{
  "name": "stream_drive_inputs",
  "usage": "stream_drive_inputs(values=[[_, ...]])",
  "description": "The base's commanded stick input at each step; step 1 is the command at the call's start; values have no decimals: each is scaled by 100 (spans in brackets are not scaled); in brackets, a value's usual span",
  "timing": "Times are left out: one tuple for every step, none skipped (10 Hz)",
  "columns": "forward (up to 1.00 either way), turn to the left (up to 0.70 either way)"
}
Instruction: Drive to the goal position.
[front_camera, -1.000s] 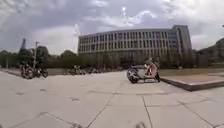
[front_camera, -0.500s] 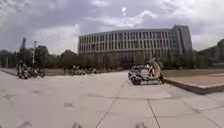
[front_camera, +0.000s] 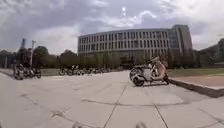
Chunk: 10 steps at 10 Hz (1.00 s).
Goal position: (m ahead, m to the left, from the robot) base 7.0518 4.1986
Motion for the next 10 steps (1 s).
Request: stream_drive_inputs(values=[[70, 0], [70, 0], [70, 0], [70, 0], [70, 0], [70, 0], [70, 0], [70, 0], [70, 0], [70, 0]])
